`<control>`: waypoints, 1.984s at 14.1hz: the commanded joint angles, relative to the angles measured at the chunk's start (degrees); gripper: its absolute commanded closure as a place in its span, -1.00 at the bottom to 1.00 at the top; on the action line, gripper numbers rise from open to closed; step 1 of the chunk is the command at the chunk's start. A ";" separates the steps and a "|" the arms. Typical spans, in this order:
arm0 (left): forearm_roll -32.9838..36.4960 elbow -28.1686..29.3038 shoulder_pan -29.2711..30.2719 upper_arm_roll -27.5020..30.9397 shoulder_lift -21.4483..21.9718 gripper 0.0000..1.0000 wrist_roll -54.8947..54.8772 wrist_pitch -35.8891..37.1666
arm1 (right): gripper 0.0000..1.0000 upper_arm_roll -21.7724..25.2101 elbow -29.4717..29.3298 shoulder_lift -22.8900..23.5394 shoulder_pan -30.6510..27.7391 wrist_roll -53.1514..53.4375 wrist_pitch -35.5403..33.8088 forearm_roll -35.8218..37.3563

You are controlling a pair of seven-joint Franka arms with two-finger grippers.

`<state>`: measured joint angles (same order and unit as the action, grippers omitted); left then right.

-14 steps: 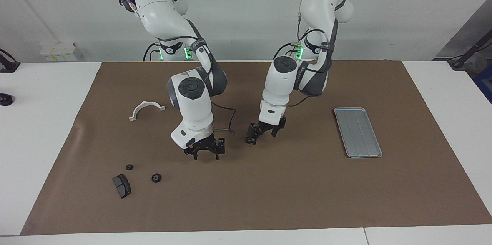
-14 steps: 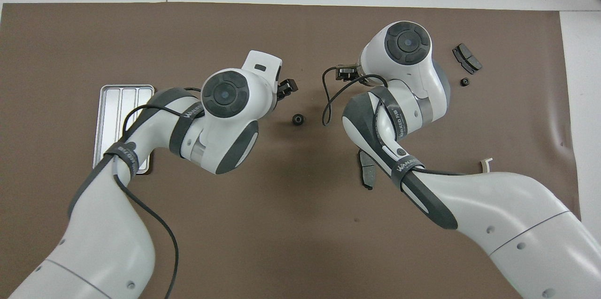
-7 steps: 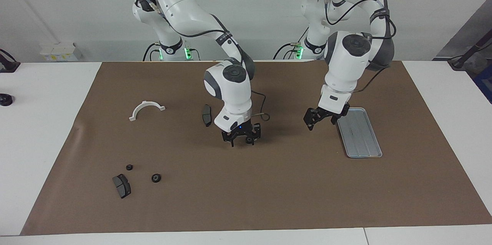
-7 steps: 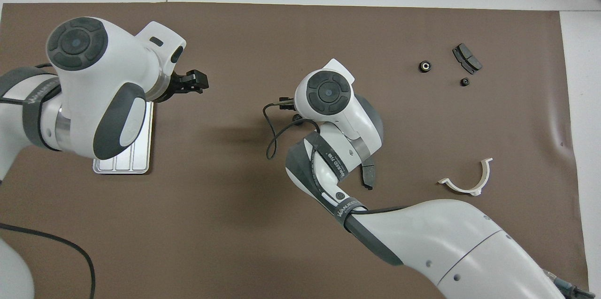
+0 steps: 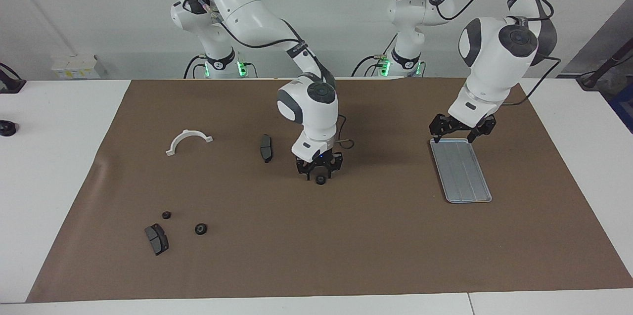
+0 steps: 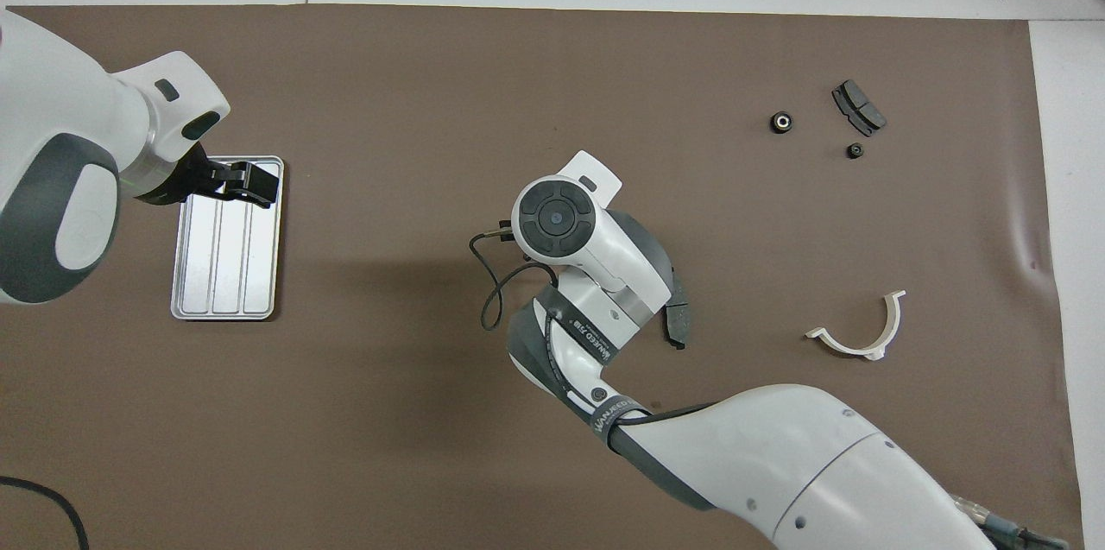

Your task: Place bearing gear from tray to pile

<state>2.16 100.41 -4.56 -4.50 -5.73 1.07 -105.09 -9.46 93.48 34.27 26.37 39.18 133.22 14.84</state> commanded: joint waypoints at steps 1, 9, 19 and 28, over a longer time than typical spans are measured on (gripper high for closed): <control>-0.58 -2.31 1.39 -0.16 2.57 -1.00 -3.00 5.49 | -0.26 -0.12 1.97 -1.40 -0.09 1.33 1.34 1.42; -7.87 -3.90 5.52 0.46 6.79 -1.00 -2.56 9.11 | 0.36 -0.03 1.54 -1.14 -0.71 1.33 1.78 1.51; -4.71 -3.38 5.00 0.10 8.19 -1.00 -2.74 12.72 | 0.49 0.41 -1.45 -2.36 -10.97 -8.49 -0.94 1.95; -1.64 -6.01 4.74 0.02 7.93 -1.00 -3.79 14.99 | 0.49 0.41 2.75 -8.16 -27.50 -22.49 -10.09 1.15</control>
<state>-1.47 95.20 0.37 -4.17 1.55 -1.66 -92.04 -8.20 92.09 28.88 0.71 17.21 123.71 15.59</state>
